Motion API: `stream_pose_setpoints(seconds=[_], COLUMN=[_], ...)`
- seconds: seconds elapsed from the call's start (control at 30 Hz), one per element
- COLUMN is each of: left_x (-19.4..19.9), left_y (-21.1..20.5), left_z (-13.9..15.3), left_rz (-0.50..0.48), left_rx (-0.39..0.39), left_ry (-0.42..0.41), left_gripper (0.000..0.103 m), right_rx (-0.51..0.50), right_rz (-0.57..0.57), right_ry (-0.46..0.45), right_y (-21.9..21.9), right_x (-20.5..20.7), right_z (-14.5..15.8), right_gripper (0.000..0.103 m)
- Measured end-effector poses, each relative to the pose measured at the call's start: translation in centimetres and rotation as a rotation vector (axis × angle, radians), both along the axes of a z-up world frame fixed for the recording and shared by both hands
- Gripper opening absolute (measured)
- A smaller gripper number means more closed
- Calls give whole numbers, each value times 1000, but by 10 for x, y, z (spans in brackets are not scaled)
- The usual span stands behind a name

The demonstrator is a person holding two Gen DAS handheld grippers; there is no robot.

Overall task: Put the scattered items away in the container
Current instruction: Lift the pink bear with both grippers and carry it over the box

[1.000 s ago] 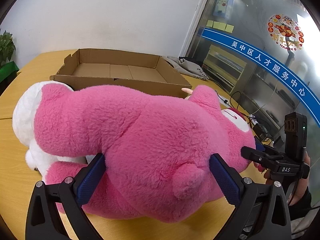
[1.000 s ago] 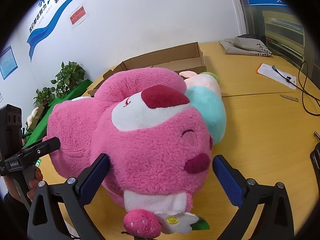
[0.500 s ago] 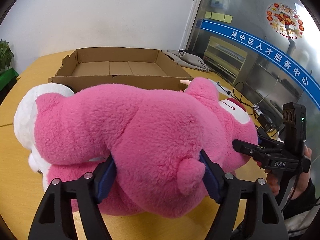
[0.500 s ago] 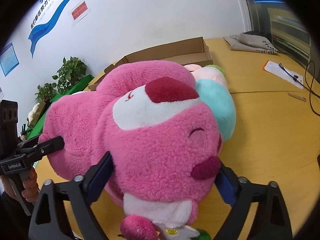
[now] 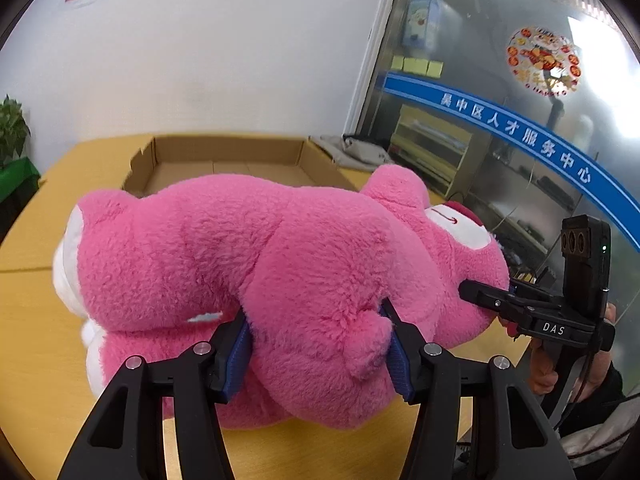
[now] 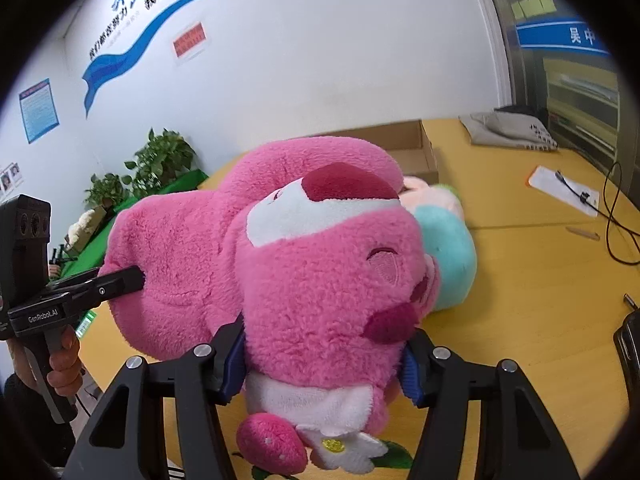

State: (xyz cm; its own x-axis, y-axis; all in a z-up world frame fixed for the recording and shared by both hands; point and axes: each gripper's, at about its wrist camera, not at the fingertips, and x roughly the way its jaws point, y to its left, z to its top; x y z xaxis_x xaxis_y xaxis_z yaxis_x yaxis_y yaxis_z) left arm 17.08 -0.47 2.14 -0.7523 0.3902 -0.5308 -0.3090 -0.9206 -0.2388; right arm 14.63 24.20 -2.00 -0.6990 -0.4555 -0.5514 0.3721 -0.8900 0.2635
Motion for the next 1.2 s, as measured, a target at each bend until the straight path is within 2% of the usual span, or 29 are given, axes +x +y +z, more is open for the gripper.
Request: stream_pose_setpoints(seconds=[0.17, 0.33, 0.5, 0.67, 0.73, 0.83, 0.97, 1.1, 1.13, 1.17, 1.2], left_x=[0, -42, -124, -244, -301, -370, -462, -539, -553, -564, -570], left_y=[-6, -20, -43, -77, -88, -80, -70, -57, -54, -50, -46], left_z=[43, 79, 103, 111, 104, 86, 41, -29, -51, -70, -83], left_rz=[22, 27, 38, 45, 49, 48, 57, 80, 85, 82, 71], left_rx=[-13, -19, -10, -6, -5, 12, 45, 29, 12, -8, -21], left_ry=[107, 174, 194, 167, 121, 24, -130, -315, -372, -413, -426], left_gripper=[61, 61, 61, 61, 61, 61, 61, 61, 59, 52, 52], right_rx=[-35, -38, -28, -36, -34, -16, 7, 42, 46, 56, 77], right_rz=[17, 28, 26, 13, 1, -25, -64, -120, -134, -148, -169], right_ry=[99, 187, 249, 227, 195, 126, 19, -143, -188, -231, -270], right_y=[-6, -15, -28, -41, -45, -49, -52, -53, -53, -53, -54], right_x=[1, -29, -95, -189, -228, -294, -374, -456, -469, -480, -489], right_z=[41, 78, 113, 128, 127, 117, 88, 28, 12, -4, -23], right_gripper=[60, 59, 60, 60, 60, 60, 60, 60, 60, 60, 60])
